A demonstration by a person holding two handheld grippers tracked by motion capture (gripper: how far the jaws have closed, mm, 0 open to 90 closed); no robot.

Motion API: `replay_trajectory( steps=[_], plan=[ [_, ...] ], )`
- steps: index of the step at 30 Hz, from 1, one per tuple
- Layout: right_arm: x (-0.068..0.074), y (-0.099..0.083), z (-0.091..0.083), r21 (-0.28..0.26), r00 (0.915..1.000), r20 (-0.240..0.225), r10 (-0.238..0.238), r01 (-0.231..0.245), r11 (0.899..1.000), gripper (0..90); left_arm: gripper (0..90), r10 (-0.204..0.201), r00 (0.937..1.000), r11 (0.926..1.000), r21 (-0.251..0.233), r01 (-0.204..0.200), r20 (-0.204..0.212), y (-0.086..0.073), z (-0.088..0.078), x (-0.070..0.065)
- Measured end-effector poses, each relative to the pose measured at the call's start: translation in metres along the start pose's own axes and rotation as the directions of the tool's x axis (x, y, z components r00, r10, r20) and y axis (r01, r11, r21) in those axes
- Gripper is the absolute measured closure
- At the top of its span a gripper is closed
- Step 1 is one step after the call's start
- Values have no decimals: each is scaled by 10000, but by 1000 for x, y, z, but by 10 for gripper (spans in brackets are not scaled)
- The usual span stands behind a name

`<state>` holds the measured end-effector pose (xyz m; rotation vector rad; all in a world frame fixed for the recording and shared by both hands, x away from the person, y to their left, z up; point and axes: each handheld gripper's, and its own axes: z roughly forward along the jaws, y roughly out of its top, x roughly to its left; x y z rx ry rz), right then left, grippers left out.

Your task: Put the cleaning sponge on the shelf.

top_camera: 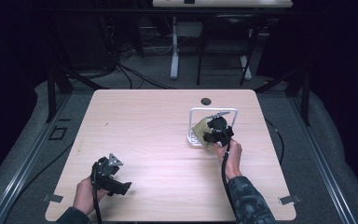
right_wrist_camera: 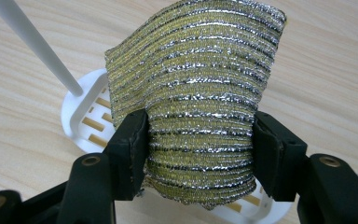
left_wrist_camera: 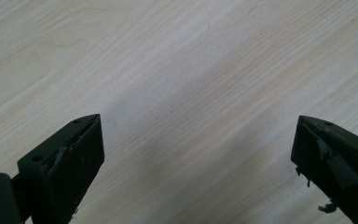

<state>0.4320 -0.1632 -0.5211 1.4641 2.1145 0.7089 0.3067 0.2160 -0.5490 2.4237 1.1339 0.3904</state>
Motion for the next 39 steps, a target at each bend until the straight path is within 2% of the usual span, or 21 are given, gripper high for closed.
replay_trajectory(
  steps=[3,7,16,22,27,29,30,31,32,34,39],
  plan=[
    [3,0,3,153,9996,125,-242,240,9996,387,25,9,10000,10000,13,-9,-2,0,0,0],
    [5,-1,5,227,9993,238,-276,271,9994,361,25,27,10000,10000,39,-27,12,0,0,0],
    [9,0,5,216,9947,617,-821,809,9965,303,24,66,10000,10000,2,-66,20,0,1,-1],
    [9,-1,6,306,9901,862,-1110,1088,9936,217,25,93,10000,10000,34,-93,5,0,0,-2],
    [10,-2,6,343,9887,972,-1145,1117,9932,171,25,87,10000,10000,15,-87,7,0,0,-2],
    [10,-2,6,381,9884,953,-1181,1149,9926,169,28,113,9999,9999,-109,-114,-51,1,-1,-2],
    [10,-3,6,402,9879,938,-1236,1203,9919,223,30,90,9999,9998,-148,-91,-46,1,-1,-2],
    [11,-3,5,348,9881,867,-1274,1248,9916,239,30,106,9999,9998,-160,-106,-45,1,-2,-2],
    [11,-4,6,277,9877,851,-1310,1291,9912,215,30,94,10000,9998,-192,-94,-34,1,-2,-2],
    [11,-3,5,352,9864,854,-1407,1381,9898,217,30,92,9999,9998,-147,-93,-45,1,-1,-2],
    [12,-3,2,127,9869,714,-1447,1442,9895,222,30,67,10000,9998,-185,-67,-14,1,-2,-2]
  ],
)
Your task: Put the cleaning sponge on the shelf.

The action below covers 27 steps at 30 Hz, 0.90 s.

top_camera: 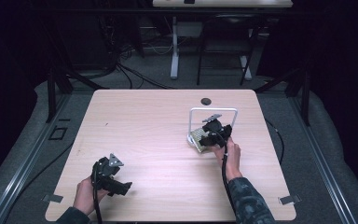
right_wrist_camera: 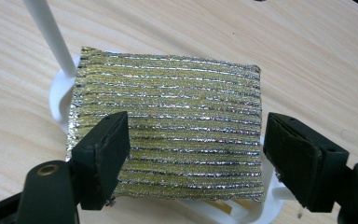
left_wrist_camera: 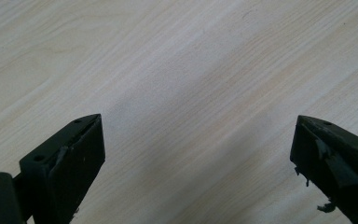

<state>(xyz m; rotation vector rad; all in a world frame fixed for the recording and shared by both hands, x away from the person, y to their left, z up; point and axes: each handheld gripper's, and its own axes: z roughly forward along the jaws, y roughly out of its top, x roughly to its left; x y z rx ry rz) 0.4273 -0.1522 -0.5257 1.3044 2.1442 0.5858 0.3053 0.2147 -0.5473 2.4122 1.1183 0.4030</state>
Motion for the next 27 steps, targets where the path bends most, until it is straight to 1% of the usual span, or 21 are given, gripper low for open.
replay_trajectory(
  steps=[2,9,10,12,14,15,17,20,23,25,27],
  plan=[
    [0,0,-3,-56,9999,-105,-95,94,9999,227,30,-8,10000,10000,-14,8,-6,0,0,0],
    [0,-2,-15,-200,9981,-611,-35,22,9998,229,29,19,10000,10000,-7,-19,30,1,0,0],
    [-1,-2,-17,-260,9975,-704,-87,68,9996,228,29,17,10000,10000,-8,-17,3,1,0,-1],
    [-2,-3,-21,-351,9959,-900,-31,0,9994,227,28,6,10000,10000,22,-6,17,1,0,-1],
    [-3,-4,-24,-328,9942,-1076,61,-97,9994,224,28,-5,10000,10000,17,5,60,1,0,-1],
    [-3,-4,-26,-423,9935,-1140,72,-121,9990,223,28,-5,10000,10000,20,5,57,1,0,-1],
    [-5,-5,-29,-378,9921,-1254,67,-115,9992,224,28,21,10000,10000,29,-21,58,1,1,-1],
    [-7,-6,-34,-372,9881,-1529,148,-208,9991,223,28,-28,10000,10000,14,28,55,1,1,-2],
    [-9,-8,-37,-270,9828,-1832,228,-282,9992,225,28,78,10000,9999,106,-78,39,1,1,-2],
    [-10,-9,-40,-201,9784,-2050,264,-312,9993,223,27,83,10000,9999,100,-84,46,1,1,-2],
    [-11,-10,-43,-161,9756,-2175,283,-326,9993,217,27,84,9999,9999,91,-84,68,1,1,-1]
  ],
)
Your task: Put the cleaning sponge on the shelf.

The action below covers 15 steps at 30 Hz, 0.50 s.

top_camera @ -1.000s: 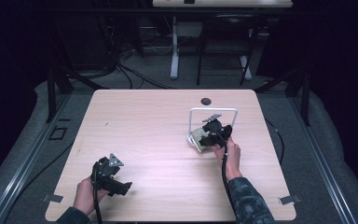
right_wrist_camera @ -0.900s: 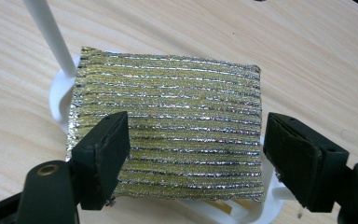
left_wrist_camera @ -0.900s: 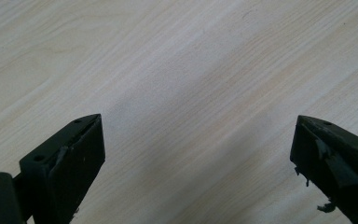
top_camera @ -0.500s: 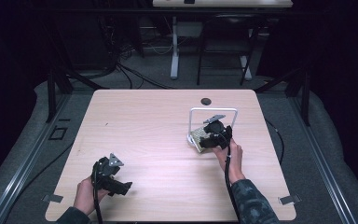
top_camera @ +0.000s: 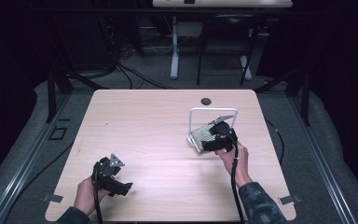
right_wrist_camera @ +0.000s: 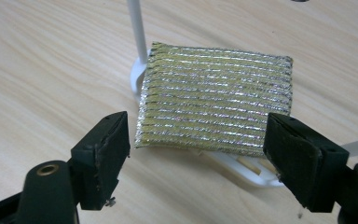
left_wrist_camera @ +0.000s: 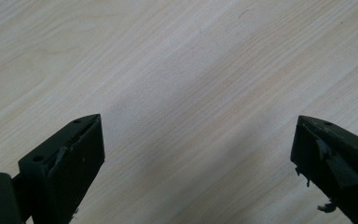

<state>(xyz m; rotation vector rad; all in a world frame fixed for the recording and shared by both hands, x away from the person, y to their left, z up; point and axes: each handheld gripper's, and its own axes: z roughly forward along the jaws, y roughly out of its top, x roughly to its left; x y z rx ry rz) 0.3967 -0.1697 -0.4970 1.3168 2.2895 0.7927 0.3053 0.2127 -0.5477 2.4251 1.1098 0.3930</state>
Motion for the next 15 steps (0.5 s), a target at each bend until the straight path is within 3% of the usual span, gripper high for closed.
replay_trajectory(
  steps=[9,15],
  plan=[
    [2,-5,-26,5,9970,-773,-101,102,9999,198,26,-8,10000,10000,-52,8,-7,0,0,-1],
    [3,-10,-41,30,9951,-940,-293,297,9996,197,28,-26,10000,9999,-132,26,-12,0,-2,-2]
  ],
)
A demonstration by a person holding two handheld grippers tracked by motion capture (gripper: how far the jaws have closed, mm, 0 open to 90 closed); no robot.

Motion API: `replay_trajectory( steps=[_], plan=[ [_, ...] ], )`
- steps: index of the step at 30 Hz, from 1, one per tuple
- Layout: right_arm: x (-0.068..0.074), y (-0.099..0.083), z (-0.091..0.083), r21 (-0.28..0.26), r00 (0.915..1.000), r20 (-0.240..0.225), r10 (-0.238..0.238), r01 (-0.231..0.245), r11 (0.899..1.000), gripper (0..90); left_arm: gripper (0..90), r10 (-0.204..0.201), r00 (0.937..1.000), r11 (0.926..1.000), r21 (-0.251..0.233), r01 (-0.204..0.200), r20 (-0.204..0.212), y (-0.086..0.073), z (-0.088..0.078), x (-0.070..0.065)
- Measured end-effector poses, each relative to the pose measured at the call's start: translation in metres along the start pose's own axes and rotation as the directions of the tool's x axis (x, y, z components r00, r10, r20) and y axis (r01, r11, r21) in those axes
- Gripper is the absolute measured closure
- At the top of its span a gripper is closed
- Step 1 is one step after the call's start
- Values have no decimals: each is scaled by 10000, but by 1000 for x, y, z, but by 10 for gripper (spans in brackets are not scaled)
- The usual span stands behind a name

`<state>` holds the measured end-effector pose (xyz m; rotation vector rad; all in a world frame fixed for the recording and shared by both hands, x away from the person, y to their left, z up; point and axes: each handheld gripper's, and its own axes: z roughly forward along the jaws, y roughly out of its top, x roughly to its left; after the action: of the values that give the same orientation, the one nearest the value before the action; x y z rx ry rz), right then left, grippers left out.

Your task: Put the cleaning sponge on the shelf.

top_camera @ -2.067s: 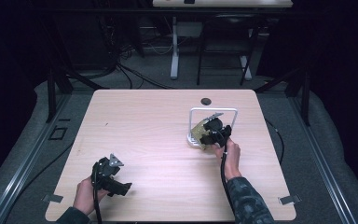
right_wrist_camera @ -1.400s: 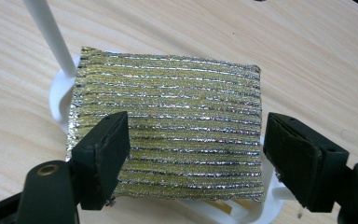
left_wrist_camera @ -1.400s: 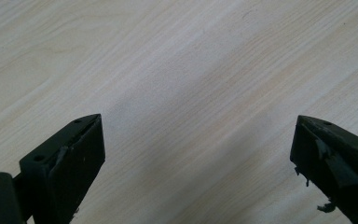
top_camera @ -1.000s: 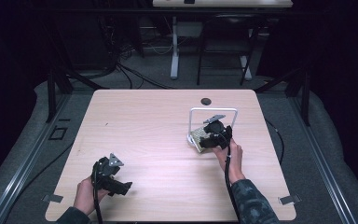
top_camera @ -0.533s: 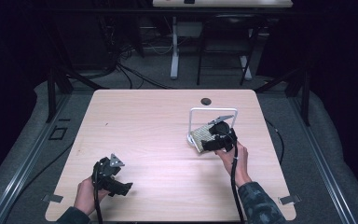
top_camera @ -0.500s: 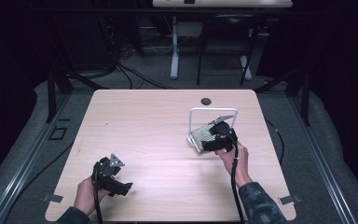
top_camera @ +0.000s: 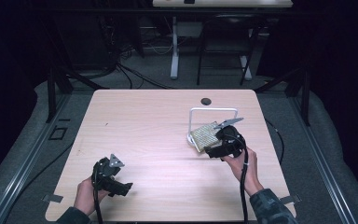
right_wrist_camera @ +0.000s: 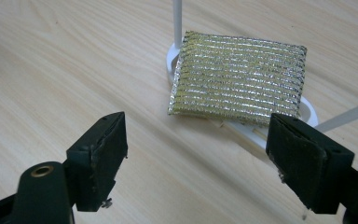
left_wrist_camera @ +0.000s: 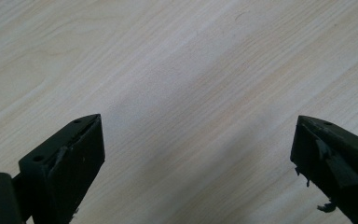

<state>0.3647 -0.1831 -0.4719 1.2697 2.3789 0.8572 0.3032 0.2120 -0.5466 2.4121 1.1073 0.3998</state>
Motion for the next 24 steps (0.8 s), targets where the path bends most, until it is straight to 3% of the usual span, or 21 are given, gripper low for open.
replay_trajectory(
  steps=[7,11,14,20,24],
  plan=[
    [0,-12,-19,10,9997,-231,12,-12,10000,191,30,-54,9998,10000,-78,55,168,0,0,1],
    [-2,-22,-30,-36,9998,-192,23,-23,10000,191,40,-88,9999,9997,-239,89,71,1,-3,0],
    [-3,-32,-38,-404,10000,-41,-22,21,9992,204,51,-76,9999,9997,-248,78,80,0,-3,0],
    [-8,-55,-46,-523,9997,68,253,-249,9983,200,50,-79,9999,9995,-306,81,64,0,-4,-1],
    [-9,-70,-51,-691,9994,216,254,-238,9973,199,41,-109,9997,9991,-398,118,226,0,-4,-1]
  ],
)
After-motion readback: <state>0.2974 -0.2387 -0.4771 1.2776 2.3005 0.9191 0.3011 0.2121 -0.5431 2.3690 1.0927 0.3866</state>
